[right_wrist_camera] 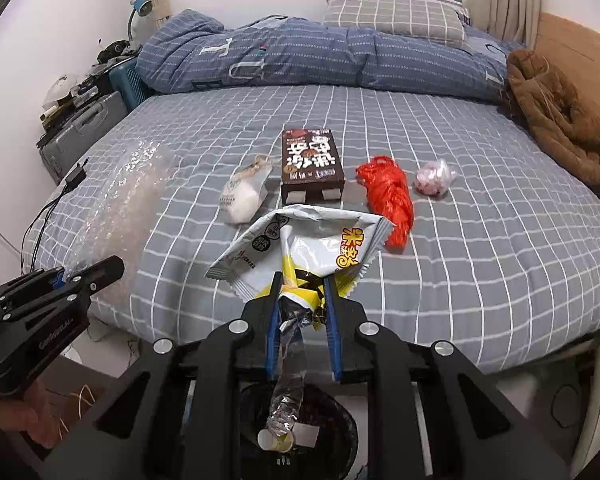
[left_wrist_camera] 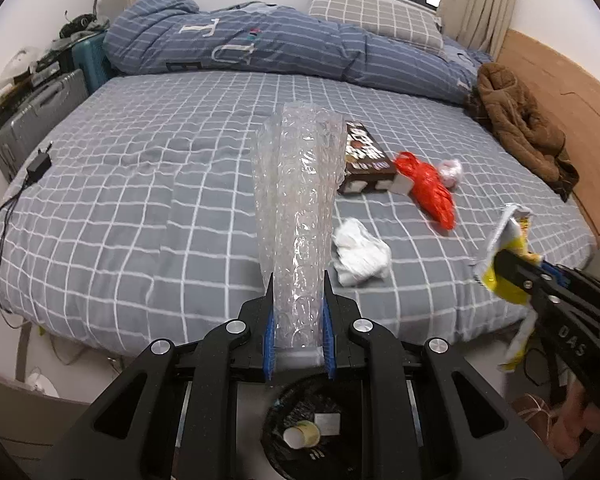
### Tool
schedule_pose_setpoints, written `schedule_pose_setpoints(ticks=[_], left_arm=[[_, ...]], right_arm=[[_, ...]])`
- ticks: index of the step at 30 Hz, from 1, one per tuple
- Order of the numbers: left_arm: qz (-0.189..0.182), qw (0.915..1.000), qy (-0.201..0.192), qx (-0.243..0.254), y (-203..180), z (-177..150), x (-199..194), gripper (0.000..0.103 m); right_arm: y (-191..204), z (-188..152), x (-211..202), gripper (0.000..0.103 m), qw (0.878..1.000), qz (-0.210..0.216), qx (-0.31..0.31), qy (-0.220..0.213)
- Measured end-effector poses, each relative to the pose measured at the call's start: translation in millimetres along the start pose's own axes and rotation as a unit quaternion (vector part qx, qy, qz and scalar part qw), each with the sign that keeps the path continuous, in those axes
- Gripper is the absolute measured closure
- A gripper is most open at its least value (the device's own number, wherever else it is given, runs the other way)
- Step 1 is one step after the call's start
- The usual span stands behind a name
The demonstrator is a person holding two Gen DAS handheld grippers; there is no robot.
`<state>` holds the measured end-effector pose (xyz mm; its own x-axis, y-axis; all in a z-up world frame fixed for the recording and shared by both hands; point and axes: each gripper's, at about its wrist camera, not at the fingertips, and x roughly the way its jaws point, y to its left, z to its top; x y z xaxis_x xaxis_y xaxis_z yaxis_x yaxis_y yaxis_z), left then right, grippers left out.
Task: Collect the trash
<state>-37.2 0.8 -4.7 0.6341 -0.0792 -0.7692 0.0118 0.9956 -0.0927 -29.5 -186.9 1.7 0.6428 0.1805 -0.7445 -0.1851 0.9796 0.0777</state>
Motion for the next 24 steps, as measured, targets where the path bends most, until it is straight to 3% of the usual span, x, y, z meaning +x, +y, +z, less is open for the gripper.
schedule_pose_setpoints(ticks=[12, 24], left_arm=[[-0.016, 0.9994, 0.029, -0.013, -5, -55, -19, 0.086], [-0.016, 0.997, 0.074, -0.013, -10, -111, -7, 0.086]], right_arm=[[-4, -57, -16, 0.085, 1.0, -0.005, 0.011, 0.026], [-19, -111, -10, 0.085, 0.998, -0.018, 0.025, 0.063]])
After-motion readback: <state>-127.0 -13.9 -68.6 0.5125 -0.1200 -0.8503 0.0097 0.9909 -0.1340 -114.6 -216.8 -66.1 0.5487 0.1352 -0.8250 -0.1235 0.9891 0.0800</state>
